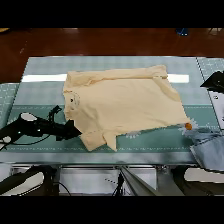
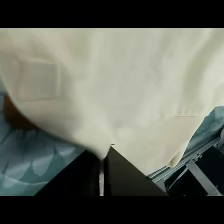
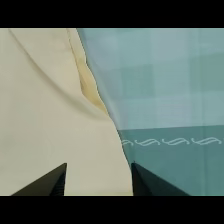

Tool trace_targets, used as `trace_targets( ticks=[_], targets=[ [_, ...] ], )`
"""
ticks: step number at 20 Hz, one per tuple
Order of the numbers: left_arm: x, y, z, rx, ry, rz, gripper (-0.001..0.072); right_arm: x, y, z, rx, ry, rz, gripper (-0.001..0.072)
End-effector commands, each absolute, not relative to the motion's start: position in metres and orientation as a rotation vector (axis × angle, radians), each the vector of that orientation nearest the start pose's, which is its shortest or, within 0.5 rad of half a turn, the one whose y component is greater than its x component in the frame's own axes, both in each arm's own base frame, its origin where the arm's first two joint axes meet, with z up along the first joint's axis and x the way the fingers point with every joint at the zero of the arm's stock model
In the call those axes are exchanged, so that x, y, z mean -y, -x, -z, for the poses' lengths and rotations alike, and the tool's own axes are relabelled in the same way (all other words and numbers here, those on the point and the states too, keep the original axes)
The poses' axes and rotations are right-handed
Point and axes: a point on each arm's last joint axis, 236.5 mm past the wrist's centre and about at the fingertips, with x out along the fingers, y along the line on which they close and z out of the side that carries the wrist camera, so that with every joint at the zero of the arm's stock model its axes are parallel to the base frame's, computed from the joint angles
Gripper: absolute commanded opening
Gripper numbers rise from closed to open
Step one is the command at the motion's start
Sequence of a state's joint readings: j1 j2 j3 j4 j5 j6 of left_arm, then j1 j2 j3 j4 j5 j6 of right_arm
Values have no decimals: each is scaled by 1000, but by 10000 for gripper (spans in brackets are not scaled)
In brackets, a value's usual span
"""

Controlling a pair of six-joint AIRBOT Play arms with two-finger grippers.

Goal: Fold the shirts.

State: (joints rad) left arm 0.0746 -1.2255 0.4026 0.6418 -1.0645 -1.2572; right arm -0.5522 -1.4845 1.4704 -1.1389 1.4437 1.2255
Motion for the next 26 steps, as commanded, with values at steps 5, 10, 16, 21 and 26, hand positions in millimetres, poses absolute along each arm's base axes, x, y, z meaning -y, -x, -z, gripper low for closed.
trace_targets(
  ticks=[5,10,16,21,26],
  targets=[
    [170,-213,113,-1576,879,400,30,139,-350,-12,-1363,-546,-39,550],
    [172,-210,111,-1583,873,424,30,127,-300,49,-1485,-681,-35,554],
    [173,-208,110,-1591,875,433,30,100,-275,89,-1534,-776,-38,554],
    [175,-205,108,-1601,878,447,30,82,-268,102,-1539,-824,-65,528],
    [179,-202,103,-1605,881,487,30,72,-297,113,-1489,-738,-21,395]
  ],
)
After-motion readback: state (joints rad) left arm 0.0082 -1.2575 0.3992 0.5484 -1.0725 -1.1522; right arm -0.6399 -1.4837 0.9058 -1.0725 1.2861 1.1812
